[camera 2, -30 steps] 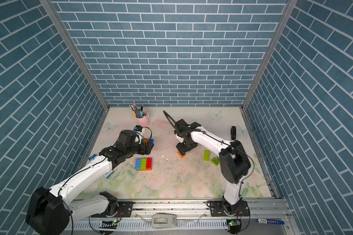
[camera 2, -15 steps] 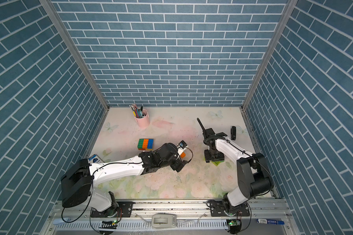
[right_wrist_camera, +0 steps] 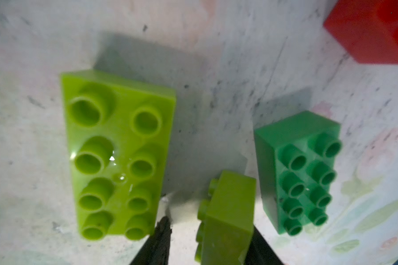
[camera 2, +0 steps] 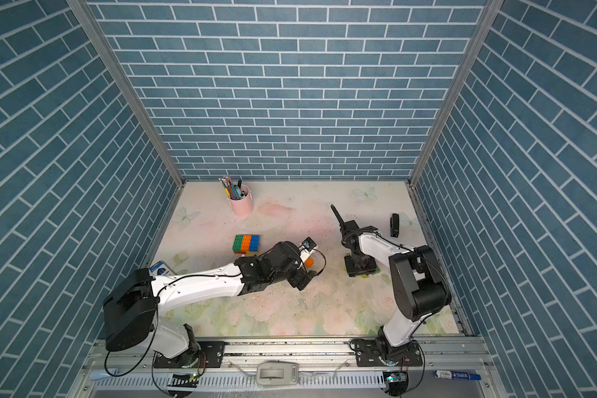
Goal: Assemble a rectangle with lego
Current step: Adjust the lego brick at the center of the board.
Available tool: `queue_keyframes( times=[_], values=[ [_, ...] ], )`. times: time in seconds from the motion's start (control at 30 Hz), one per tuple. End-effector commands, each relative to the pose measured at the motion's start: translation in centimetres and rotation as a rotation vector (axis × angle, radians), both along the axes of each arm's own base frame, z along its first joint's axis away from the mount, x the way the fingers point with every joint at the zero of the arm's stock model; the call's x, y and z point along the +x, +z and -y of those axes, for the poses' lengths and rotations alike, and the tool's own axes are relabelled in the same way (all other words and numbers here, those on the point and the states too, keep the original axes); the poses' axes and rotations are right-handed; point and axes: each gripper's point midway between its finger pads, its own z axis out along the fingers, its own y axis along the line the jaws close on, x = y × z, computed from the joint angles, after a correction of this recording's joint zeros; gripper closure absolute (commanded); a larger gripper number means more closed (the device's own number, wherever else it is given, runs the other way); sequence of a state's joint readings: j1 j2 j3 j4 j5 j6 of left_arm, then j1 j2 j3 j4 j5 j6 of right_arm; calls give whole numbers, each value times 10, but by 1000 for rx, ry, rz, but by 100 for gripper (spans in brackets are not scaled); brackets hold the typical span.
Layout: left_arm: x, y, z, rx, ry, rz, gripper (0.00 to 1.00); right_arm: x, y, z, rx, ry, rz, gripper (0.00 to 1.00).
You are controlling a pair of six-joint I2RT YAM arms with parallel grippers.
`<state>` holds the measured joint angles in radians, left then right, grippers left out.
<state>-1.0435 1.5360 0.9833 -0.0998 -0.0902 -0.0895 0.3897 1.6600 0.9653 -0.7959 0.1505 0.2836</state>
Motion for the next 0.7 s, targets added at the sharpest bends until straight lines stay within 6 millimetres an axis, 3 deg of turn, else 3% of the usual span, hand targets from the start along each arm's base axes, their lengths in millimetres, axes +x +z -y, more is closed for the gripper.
queue_keyframes(
  times=[0.0, 0.2, 0.27, 0.37, 0.43, 0.5, 0.6, 0.67],
  values=[
    [7, 10, -4, -13, 28, 9, 9, -1, 0, 1, 1, -22, 2, 57],
    [24, 16, -30, -49, 136, -26, 11, 0, 17, 0, 29, -60, 54, 85],
    [32, 21, -45, -83, 188, -42, 12, -5, 26, -5, 70, -75, 59, 88],
    [41, 30, -70, -118, 251, -54, 13, -22, 47, -27, 201, -86, 42, 89],
    [44, 32, -84, -120, 279, -51, 13, -36, 62, -59, 360, -83, 16, 89],
    [46, 31, -96, -117, 309, -52, 13, -51, 69, -109, 571, -72, -56, 88],
    [49, 26, -110, -129, 361, -69, 14, -54, 65, -180, 787, -46, -107, 87],
    [50, 28, -114, -151, 383, -80, 14, -47, 57, -206, 848, -56, -120, 87]
  ],
)
